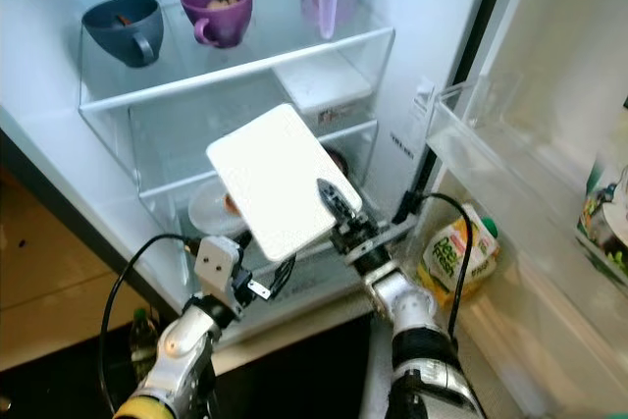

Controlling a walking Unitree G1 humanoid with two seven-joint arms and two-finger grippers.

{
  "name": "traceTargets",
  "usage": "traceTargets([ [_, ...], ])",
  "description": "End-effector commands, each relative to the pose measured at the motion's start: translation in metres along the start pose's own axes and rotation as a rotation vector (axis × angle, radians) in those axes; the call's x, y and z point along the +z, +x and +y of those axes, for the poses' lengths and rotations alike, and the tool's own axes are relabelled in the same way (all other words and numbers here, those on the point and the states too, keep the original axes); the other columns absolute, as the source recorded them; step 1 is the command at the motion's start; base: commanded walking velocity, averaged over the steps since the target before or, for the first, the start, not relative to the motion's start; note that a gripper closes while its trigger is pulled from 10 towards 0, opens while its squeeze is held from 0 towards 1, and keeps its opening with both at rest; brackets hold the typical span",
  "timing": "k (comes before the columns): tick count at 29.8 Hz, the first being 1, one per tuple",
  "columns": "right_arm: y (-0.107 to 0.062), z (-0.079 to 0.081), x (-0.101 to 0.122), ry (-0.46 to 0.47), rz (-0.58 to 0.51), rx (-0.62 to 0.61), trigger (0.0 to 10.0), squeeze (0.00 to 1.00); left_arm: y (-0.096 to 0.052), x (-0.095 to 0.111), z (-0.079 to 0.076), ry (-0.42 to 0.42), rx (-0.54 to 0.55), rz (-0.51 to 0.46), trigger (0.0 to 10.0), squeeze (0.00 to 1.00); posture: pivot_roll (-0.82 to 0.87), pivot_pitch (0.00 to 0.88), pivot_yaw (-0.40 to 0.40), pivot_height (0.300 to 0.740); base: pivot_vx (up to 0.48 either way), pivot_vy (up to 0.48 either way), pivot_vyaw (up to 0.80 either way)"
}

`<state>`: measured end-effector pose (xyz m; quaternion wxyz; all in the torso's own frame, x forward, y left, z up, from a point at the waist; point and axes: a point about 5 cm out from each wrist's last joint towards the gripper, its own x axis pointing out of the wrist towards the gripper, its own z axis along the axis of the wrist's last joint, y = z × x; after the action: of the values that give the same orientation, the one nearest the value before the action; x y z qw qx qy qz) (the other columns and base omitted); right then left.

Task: Restocking fridge

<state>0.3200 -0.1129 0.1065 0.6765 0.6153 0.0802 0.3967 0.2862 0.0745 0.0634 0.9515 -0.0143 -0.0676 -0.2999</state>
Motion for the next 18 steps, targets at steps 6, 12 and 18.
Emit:
traceTargets([
  [6,0.019,0.015,0.000,-0.011,0.000,0.088,10.0,0.00,-0.002,-0.002,0.001,0.004,0.006,0.006,10.0,0.00,-0.04,0.146,0.068,0.471,0.000,0.000,0.00],
  [12,0.045,0.010,0.003,-0.033,-0.049,-0.040,10.0,0.00,-0.002,-0.002,-0.001,0.001,0.003,0.005,10.0,0.00,-0.04,0.149,0.065,0.471,0.000,0.000,0.00],
  [18,0.058,0.012,-0.004,-0.041,-0.024,-0.092,10.0,0.00,-0.003,-0.002,0.000,-0.002,0.007,0.007,10.0,0.00,-0.03,0.150,0.063,0.471,0.000,0.000,0.00],
])
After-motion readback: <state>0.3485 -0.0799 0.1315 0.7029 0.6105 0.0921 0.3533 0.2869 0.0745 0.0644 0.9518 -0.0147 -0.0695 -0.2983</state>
